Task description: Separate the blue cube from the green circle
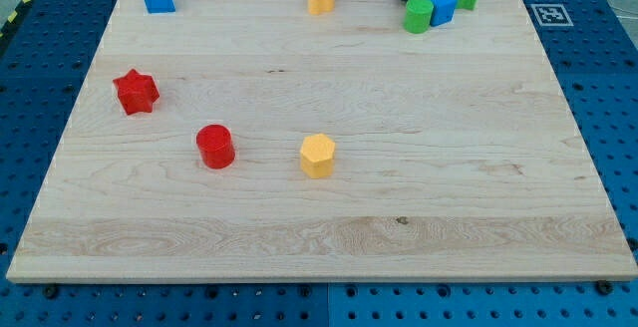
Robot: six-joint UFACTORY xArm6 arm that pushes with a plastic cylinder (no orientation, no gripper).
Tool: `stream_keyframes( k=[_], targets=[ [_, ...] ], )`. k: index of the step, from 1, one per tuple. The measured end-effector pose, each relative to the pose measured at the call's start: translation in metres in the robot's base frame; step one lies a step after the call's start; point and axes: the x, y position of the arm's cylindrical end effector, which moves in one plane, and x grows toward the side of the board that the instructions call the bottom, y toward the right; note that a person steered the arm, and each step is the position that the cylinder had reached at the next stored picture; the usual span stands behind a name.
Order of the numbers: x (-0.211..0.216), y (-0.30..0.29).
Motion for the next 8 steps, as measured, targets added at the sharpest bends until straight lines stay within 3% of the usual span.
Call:
stream_keyframes(
  k=[2, 4, 7, 8],
  targets=[
    [0.023, 0.007],
    [-0.008, 0.004],
    [0.049, 0.026],
    [0.051, 0.041]
  ],
)
